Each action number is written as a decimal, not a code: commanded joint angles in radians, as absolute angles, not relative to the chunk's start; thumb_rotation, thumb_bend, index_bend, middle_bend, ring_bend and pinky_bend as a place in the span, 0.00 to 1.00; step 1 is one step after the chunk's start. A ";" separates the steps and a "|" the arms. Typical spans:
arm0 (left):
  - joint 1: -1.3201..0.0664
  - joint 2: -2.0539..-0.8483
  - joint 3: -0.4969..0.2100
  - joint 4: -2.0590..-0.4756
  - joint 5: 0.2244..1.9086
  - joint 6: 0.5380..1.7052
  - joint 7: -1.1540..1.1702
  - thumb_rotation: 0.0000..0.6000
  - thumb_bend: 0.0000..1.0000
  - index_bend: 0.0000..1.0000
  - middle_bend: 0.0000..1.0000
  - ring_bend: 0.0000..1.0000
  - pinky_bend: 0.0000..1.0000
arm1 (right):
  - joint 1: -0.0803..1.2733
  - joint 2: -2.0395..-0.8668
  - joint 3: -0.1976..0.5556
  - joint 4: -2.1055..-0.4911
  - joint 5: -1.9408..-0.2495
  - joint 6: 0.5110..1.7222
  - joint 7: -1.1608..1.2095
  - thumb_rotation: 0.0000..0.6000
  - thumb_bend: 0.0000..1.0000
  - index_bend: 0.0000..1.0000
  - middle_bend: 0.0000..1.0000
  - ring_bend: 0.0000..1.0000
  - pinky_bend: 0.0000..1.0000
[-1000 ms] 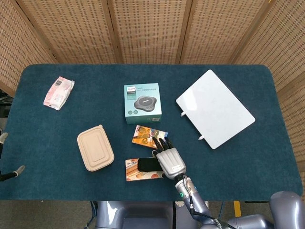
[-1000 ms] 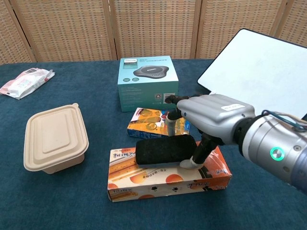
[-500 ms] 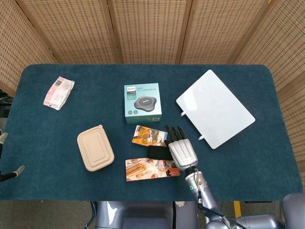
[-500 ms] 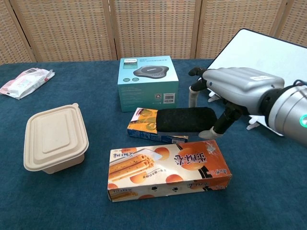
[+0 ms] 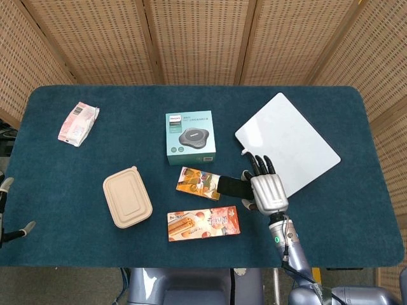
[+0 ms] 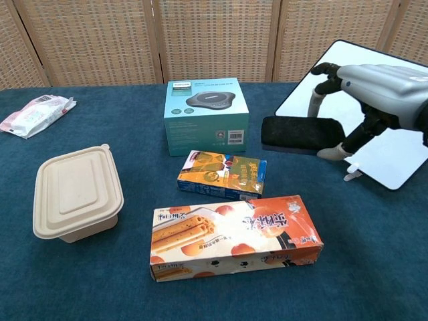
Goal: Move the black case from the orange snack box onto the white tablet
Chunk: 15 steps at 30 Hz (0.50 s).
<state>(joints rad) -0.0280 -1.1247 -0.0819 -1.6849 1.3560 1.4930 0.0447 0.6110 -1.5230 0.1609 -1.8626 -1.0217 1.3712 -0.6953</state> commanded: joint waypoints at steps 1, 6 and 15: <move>-0.028 -1.126 -0.082 -1.685 1.357 1.494 0.046 1.00 0.16 0.00 0.00 0.00 0.00 | 0.574 -1.511 0.150 -1.783 -1.089 1.391 -0.605 1.00 0.25 0.47 0.00 0.00 0.00; -0.030 -1.130 -0.078 -1.686 1.363 1.492 0.055 1.00 0.16 0.00 0.00 0.00 0.00 | 0.546 -1.526 0.148 -1.688 -1.127 1.395 -0.522 1.00 0.24 0.47 0.00 0.00 0.00; -0.031 -1.135 -0.075 -1.687 1.367 1.492 0.069 1.00 0.16 0.00 0.00 0.00 0.00 | 0.518 -1.599 0.175 -1.466 -1.185 1.427 -0.401 1.00 0.23 0.47 0.00 0.00 0.00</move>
<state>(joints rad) -0.0310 -1.1350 -0.0753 -1.6876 1.3667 1.4926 0.0690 0.5297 -1.5697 0.1625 -1.5233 -1.1615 1.4119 -0.4446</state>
